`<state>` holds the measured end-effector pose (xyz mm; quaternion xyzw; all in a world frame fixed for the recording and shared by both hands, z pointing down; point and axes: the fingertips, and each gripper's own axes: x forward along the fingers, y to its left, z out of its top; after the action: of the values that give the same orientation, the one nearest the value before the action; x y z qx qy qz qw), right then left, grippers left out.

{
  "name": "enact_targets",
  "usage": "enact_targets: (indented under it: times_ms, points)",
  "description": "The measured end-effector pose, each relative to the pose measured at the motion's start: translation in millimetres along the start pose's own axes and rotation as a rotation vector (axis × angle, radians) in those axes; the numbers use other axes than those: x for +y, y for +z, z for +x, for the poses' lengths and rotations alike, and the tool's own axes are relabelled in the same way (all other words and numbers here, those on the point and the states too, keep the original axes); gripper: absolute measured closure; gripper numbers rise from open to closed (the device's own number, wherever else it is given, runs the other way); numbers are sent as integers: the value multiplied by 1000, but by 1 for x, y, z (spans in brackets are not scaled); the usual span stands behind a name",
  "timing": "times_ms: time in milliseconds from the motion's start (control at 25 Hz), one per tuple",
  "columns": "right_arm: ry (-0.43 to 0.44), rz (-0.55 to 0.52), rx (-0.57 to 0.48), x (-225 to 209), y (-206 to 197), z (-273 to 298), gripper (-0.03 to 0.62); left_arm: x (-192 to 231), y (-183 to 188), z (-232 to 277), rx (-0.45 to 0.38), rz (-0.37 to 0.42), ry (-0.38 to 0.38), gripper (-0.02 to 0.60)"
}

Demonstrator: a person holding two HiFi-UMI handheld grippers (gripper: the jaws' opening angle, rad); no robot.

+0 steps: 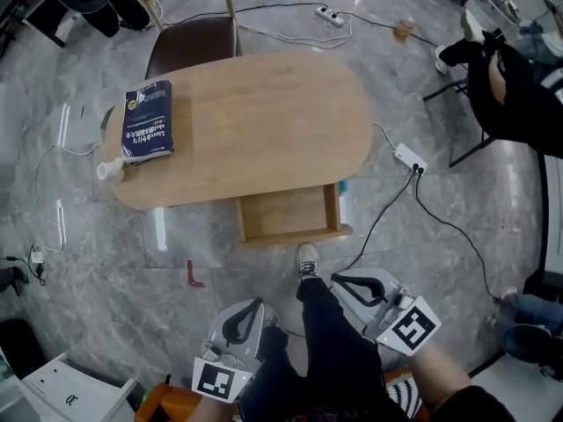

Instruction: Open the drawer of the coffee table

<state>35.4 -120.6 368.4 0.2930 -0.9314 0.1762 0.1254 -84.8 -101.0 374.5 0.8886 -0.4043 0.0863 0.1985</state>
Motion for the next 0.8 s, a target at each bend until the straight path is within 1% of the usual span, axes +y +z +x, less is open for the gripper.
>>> enact_targets:
  times_ms: [80,160,200,280,360,440,560,640,800]
  points:
    - [34,73,-21,23,39,-11,592,-28,37,-11,-8,-14,-38,575]
    - [60,130,-44,46,71,-20,592,-49,71,-25,-30,-10,-72,575]
    - [68,134,-53,57,85,-23,592,-56,86,-32,-40,-1,-85,575]
    - [71,107,-70,82,110,-30,592,-65,111,-48,-54,12,-100,575]
    - [65,74,-81,108,126,-38,592,-72,128,-68,-58,8,-107,575]
    - [66,40,-90,138,134,-49,592,-85,137,-91,-62,5,-123,575]
    - [52,13,-108,181,139,-64,592,-106,142,-127,-57,5,-170,575]
    - [35,7,-117,205,138,-73,592,-117,141,-148,-46,-9,-199,575]
    - [-1,22,-128,247,124,-84,592,-136,141,-185,-64,21,-245,575]
